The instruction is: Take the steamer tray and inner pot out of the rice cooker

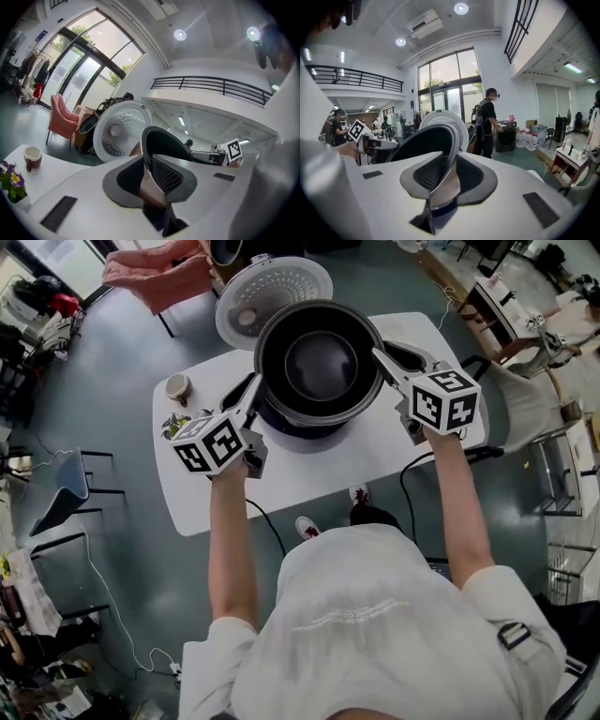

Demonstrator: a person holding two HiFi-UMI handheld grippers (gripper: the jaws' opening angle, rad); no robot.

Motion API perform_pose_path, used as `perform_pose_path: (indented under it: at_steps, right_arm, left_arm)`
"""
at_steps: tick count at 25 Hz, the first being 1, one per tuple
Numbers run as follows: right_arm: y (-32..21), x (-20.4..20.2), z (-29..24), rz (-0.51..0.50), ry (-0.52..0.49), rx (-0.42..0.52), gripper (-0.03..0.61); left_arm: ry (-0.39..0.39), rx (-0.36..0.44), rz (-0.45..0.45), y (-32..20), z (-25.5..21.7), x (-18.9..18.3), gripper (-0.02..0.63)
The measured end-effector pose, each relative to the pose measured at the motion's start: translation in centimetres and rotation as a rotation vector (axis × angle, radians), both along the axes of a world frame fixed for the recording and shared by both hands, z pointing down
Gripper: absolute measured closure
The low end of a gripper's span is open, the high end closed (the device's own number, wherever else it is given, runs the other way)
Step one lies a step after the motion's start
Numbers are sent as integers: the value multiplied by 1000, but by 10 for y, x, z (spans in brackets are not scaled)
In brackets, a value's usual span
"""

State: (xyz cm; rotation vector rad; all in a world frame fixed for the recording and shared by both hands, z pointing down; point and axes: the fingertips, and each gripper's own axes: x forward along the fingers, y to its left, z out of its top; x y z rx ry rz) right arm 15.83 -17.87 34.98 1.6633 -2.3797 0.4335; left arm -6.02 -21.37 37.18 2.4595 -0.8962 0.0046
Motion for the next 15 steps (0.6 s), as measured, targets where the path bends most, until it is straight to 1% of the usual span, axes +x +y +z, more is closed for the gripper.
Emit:
perform_pose_path:
  at_steps: [5,8,15]
  right_arm:
    - [30,20,-14,94,16,35,471]
    - [46,34,-19,142,15,52,471]
    - [86,123,-6,236,-3,26,465]
  left_arm:
    - [14,38,100,6,-18,25,548]
    - [27,51,141,9,-26,43,549]
    - [80,56,254,31,-36,136,550]
